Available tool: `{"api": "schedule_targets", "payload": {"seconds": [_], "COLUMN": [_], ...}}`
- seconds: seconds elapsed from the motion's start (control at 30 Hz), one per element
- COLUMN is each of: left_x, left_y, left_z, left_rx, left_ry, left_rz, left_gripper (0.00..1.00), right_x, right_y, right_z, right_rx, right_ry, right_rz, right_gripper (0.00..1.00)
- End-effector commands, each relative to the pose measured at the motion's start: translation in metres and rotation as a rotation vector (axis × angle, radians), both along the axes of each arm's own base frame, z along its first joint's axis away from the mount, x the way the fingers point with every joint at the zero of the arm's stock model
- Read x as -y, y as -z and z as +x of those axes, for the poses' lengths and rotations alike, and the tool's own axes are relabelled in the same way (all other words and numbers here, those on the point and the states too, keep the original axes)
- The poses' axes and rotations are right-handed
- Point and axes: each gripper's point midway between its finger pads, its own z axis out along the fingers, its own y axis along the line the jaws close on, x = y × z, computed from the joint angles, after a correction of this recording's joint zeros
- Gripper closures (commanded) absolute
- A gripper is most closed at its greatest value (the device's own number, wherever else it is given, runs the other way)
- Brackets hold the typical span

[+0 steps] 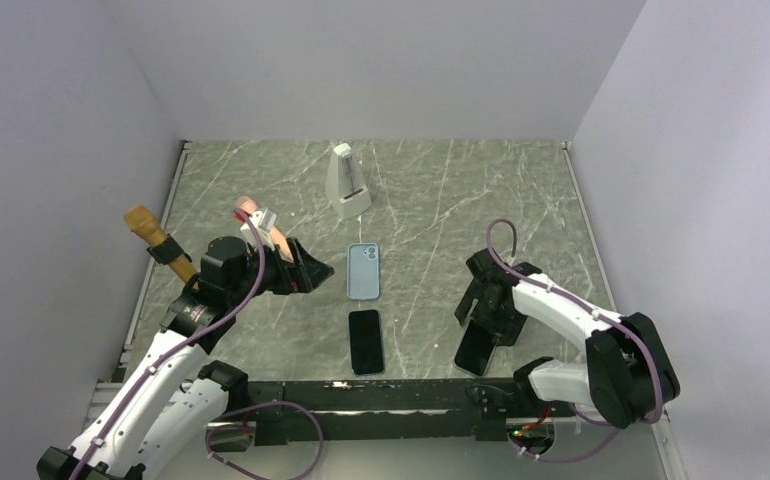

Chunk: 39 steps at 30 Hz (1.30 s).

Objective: Take the phone out of the phone case
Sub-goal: Pick up the phone at the center of the board.

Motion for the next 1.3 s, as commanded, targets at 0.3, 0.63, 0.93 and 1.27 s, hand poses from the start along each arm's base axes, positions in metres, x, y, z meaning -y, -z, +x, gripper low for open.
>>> {"api": "schedule_targets", "payload": {"seconds": [0.3, 0.63, 0.93, 1.27], "left_x": [-0.005, -0.001, 0.017, 0.047], "left_y": [-0.014, -0.019, -0.004, 0.011], "left_z": [-0.004, -0.003, -0.001, 0.009], "left_rx": [0.058, 0.057, 0.003, -0.170], "left_ry": [-0.008, 0.016, 0.066, 0.151], "left_rz": [-0.003, -0.006, -0.093, -0.183], "left_gripper": [0.01, 0.01, 0.01, 0.06], "right_x": [-0.025, -0.045, -0.075, -0.125], "right_y": [0.023, 0.002, -0.051, -0.117], "right_z": [-0.021, 0.014, 0.067, 0.090], "right_rx": [-0.218, 0.103, 0.610, 0.844], "right_ry": [-0.091, -0.112, -0.348, -0.515], "right_rz": [0.006, 0.136, 0.298, 0.408], "right_gripper": [0.91, 1.00, 1.00, 1.00]}}
